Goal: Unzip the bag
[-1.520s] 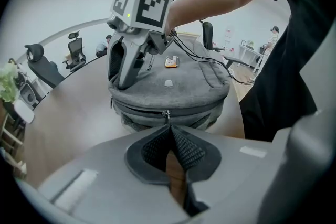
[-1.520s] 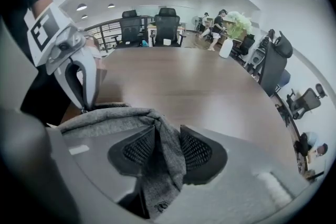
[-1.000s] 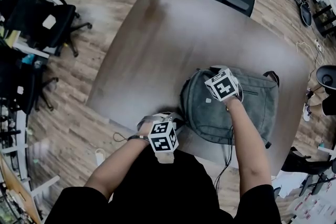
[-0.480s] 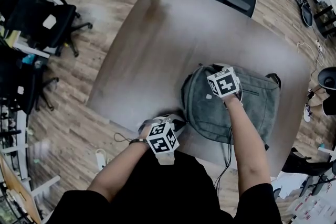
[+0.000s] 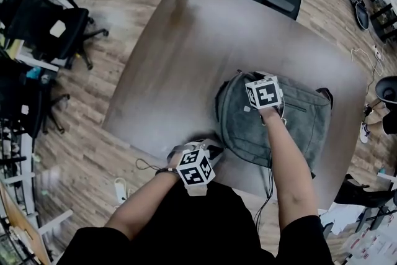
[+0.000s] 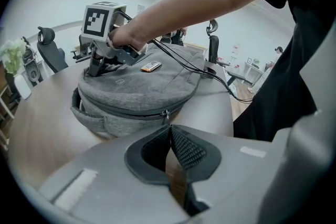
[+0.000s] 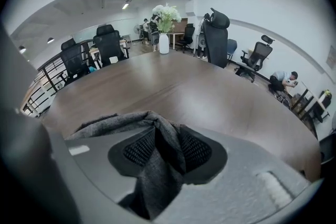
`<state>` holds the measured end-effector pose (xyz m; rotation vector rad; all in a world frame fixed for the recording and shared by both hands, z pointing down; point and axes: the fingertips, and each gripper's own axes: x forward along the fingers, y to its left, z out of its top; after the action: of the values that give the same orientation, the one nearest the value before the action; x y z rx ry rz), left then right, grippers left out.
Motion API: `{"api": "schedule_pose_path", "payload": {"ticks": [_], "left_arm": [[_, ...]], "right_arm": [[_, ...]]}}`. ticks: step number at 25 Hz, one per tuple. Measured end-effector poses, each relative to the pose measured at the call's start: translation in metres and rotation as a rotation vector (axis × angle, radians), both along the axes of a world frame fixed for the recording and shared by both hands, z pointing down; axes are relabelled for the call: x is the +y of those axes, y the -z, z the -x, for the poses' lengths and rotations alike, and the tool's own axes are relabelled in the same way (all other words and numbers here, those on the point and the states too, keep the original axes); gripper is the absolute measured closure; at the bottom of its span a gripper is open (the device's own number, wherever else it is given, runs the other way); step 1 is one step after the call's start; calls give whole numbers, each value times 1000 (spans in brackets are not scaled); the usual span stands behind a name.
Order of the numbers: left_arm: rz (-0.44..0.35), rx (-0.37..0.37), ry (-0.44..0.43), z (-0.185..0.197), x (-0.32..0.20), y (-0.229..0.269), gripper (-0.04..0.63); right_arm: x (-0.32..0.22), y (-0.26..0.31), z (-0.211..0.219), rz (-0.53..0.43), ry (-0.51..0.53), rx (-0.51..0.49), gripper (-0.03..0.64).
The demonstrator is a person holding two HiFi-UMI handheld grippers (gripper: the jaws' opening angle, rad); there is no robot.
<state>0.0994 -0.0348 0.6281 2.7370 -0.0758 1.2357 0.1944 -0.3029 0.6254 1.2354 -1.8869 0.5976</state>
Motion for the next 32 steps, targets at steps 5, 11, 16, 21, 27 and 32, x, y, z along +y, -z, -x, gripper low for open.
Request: {"api": "schedule_pose_path", "payload": {"ticks": [5,11,16,21,27,32], "left_arm": [[2,10,7,-6,1,-1,571],[-34,-6,-16,-1,-3,-9,575],[-40,-10,-43,0,-2,-10,575],[-44,-8,-51,2,-5,-12,575],[-75,-14,-61,4,-4,-13,575],[-120,-28,-60,3,-5,-14,574]], "right_arm": [[-7,0,-6,10,-49,-14,466],[-7,5,0,-28,115,39,459],[9,32,10,-75,208,-34,344],[59,50,20,-121,354,-55,328],[138,53,43,-111,502,-20,328],[206,55,53,-127,558,38,328]]}}
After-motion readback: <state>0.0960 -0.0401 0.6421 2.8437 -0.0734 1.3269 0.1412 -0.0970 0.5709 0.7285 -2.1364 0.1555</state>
